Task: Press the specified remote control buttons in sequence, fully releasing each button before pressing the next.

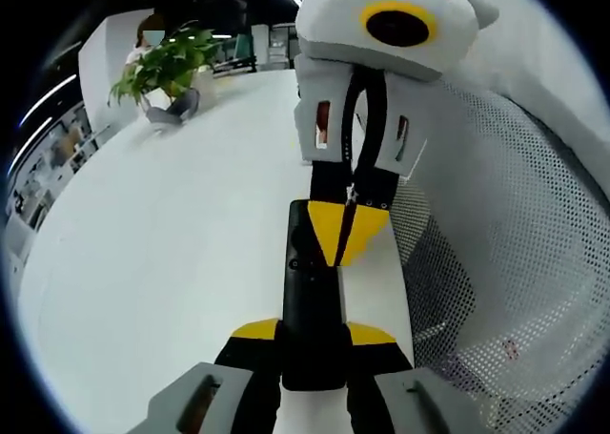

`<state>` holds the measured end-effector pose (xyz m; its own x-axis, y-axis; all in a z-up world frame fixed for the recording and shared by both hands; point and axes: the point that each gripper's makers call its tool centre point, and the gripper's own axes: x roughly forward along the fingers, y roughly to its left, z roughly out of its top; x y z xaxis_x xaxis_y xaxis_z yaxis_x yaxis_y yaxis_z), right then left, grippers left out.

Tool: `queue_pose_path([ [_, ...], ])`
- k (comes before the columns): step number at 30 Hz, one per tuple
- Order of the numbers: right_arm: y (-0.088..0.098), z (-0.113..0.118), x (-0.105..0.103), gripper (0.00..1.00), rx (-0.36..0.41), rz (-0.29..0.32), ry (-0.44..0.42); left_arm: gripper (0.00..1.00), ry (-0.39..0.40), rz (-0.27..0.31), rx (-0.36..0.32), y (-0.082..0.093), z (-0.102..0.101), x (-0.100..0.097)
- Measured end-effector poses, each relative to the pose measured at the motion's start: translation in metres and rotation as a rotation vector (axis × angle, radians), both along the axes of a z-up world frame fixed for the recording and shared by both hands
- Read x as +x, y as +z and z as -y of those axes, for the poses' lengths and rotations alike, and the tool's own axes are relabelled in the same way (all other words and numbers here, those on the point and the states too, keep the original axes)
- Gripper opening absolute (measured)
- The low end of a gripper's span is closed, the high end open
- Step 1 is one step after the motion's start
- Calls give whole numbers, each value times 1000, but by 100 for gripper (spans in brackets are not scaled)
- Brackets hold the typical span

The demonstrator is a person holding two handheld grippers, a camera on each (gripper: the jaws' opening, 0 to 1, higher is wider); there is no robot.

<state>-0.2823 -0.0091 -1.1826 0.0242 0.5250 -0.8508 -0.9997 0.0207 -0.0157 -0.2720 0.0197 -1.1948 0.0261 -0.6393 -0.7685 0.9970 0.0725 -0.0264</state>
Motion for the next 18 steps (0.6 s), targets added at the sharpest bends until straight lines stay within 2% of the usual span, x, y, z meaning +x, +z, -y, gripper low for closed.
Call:
queue_pose_path([
  [4, 4, -4, 12, 0, -1, 3, -5, 24, 1, 0, -4, -1, 0, 1],
  [7, -1, -7, 7, 0, -17, -26, 18, 24, 1, 0, -2, -1, 0, 1],
  [8, 0, -7, 9, 0, -21, -4, 33, 24, 1, 0, -2, 0, 0, 0],
  [11, 0, -6, 7, 0, -37, -3, 44, 24, 3, -1, -5, 0, 0, 0],
  [18, -3, -6, 8, 0, -84, 70, 98, 24, -3, 1, 0, 0, 0, 1],
])
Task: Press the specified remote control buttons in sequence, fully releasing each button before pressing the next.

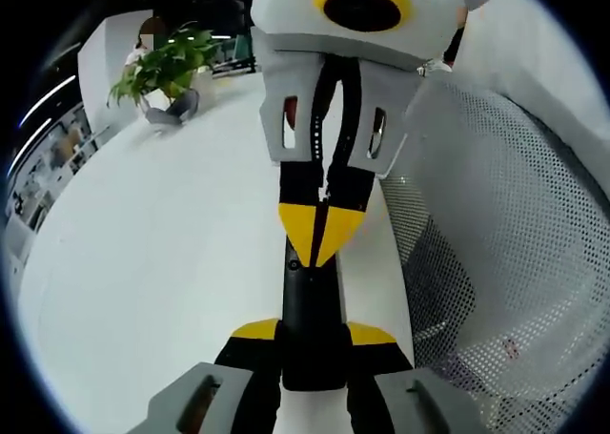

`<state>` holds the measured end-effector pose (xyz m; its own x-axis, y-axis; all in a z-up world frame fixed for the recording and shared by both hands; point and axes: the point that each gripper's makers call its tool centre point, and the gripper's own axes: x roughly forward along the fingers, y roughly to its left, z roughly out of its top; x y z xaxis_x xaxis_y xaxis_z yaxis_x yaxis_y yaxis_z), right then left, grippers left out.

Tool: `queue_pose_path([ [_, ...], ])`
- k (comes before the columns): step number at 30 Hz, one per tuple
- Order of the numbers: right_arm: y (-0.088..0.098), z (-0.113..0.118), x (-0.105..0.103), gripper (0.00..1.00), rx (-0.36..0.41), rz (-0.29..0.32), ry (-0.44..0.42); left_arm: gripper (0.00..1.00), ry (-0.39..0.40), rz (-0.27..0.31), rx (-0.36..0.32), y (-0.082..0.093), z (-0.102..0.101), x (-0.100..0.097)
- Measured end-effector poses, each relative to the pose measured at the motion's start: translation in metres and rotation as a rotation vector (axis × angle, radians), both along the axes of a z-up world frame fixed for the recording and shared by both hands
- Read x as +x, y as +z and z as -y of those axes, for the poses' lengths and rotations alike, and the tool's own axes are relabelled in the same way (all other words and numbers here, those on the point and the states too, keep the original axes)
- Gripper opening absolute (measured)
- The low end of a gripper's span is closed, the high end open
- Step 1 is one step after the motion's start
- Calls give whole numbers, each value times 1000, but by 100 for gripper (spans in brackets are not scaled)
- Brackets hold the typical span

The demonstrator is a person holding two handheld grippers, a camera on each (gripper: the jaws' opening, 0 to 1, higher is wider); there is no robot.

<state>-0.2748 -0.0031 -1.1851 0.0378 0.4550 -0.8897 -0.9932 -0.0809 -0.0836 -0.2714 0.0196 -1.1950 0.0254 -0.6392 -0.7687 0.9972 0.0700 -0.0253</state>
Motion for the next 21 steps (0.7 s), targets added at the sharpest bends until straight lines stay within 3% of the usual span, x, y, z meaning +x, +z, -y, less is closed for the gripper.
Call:
queue_pose_path([
  [2, 1, 1, 2, 0, 18, -18, -25, 24, 0, 0, 0, 0, 0, 0],
  [8, 3, -1, 3, 0, 70, -178, -154, 24, -1, 2, 1, 1, 0, -1],
  [13, 4, 3, 14, 0, 57, -142, -162, 24, 0, 2, -1, 2, 0, -1],
  [21, 1, -2, 16, 0, 19, -167, -132, 24, 1, 3, -4, 2, 0, -1],
])
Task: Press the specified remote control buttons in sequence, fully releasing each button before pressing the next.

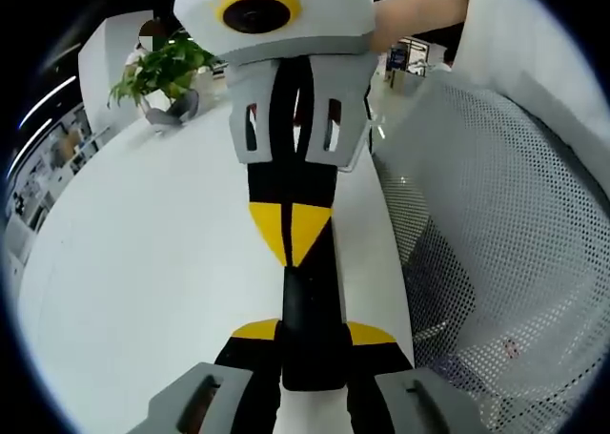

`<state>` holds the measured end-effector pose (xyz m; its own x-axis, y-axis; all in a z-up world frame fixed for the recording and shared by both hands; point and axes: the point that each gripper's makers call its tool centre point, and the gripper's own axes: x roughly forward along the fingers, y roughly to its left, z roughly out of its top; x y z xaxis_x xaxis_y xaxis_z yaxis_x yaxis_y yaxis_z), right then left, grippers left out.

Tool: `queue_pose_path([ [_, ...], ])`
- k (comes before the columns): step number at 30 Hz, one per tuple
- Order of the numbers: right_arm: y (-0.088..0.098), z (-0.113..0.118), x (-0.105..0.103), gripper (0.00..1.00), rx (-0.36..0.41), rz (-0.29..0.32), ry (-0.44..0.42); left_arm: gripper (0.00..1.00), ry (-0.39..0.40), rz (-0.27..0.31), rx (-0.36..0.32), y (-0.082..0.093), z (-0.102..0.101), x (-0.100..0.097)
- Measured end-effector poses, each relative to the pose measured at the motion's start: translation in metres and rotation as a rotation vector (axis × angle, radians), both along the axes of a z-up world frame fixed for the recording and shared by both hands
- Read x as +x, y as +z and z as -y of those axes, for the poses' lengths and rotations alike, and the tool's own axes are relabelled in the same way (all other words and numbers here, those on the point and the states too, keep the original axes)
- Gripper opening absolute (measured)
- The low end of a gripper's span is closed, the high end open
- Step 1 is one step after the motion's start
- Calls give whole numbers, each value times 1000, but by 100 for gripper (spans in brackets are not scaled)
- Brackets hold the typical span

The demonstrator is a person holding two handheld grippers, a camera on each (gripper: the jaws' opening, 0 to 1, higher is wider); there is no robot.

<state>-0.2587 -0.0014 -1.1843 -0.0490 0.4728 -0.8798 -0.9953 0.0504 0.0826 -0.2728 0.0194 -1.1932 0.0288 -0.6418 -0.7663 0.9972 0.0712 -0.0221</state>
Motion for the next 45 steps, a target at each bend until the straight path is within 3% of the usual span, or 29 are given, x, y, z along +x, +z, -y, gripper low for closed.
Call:
queue_pose_path([
  [6, -3, -1, 2, 0, -72, -19, 5, 24, 3, -6, 1, 0, 0, 0],
  [12, -5, -1, 3, 0, -89, -22, -25, 24, 6, 1, 6, 0, 1, 0],
  [20, -3, 1, 3, 0, -7, -17, -77, 24, -3, 3, 11, 0, 2, 0],
  [22, -1, 1, 1, 0, 26, -6, -42, 24, -2, -2, 5, 0, 2, -1],
  [26, 7, -3, -6, 0, 73, -30, -55, 24, -10, -1, -10, 0, 2, -1],
  [31, 4, -8, -17, 0, 61, -18, 12, 24, -36, -3, -1, 0, 2, -2],
  [35, 2, -9, -19, 0, 36, 16, 47, 24, -42, -1, 3, 0, 2, -3],
  [37, 1, -8, -18, 0, 19, 73, 104, 24, -40, -2, -2, 0, 1, -3],
  [41, 0, -10, -19, 0, -6, 109, 125, 24, -44, -1, 7, 0, 1, -3],
  [45, -1, -10, -17, 0, -45, 191, 191, 24, -49, 3, 25, 0, 1, -3],
])
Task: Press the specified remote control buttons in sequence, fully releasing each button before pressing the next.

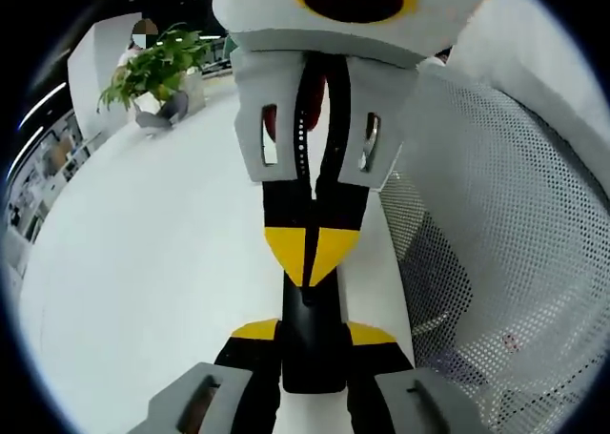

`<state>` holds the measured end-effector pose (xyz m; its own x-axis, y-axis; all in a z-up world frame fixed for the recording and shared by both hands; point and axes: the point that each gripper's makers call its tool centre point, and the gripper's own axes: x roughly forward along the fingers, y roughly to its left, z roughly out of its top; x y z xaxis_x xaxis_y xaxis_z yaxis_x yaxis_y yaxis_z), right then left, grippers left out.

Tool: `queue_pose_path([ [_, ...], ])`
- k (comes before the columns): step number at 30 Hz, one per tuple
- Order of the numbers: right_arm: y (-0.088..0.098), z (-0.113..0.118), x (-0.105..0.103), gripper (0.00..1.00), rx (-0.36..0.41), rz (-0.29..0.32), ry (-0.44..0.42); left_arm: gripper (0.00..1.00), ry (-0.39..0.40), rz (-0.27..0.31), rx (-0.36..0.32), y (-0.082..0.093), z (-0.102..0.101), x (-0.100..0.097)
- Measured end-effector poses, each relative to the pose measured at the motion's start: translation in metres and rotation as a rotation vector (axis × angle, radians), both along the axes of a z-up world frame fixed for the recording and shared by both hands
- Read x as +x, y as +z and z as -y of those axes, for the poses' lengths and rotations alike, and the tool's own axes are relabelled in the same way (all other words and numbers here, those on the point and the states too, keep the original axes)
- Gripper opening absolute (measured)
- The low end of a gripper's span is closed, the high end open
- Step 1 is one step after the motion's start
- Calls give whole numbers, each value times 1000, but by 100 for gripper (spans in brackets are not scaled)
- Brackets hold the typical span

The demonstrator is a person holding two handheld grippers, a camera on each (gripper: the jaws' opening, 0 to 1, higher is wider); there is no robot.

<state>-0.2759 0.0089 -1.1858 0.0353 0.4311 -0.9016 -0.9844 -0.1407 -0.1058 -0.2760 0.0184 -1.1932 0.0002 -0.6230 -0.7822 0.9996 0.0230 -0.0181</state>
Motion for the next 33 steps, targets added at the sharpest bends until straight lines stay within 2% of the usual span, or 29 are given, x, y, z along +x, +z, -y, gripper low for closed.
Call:
queue_pose_path([
  [3, 0, 1, 1, 0, 25, -11, -31, 24, 0, 0, 2, 0, 0, 0],
  [8, 1, 1, 3, 0, 57, -74, -90, 24, 5, -1, 4, 0, 0, 1],
  [12, 4, 1, 7, 0, 57, -67, -86, 24, 6, -2, 9, 0, 0, 0],
  [15, 5, -5, 1, 0, 73, -102, -75, 24, 9, -3, 6, 0, 0, 1],
  [18, 0, -5, -5, 0, 48, -93, -51, 24, 12, -5, 0, 0, 0, 1],
  [21, 1, -5, -2, 0, 22, -47, -11, 24, 14, -6, -4, 0, 0, 0],
  [29, 0, -6, 0, 0, 7, -58, -50, 24, 18, -6, -8, 0, 0, 0],
  [33, 0, -5, -1, 0, 24, -30, -41, 24, 17, -4, -4, 0, 0, 0],
])
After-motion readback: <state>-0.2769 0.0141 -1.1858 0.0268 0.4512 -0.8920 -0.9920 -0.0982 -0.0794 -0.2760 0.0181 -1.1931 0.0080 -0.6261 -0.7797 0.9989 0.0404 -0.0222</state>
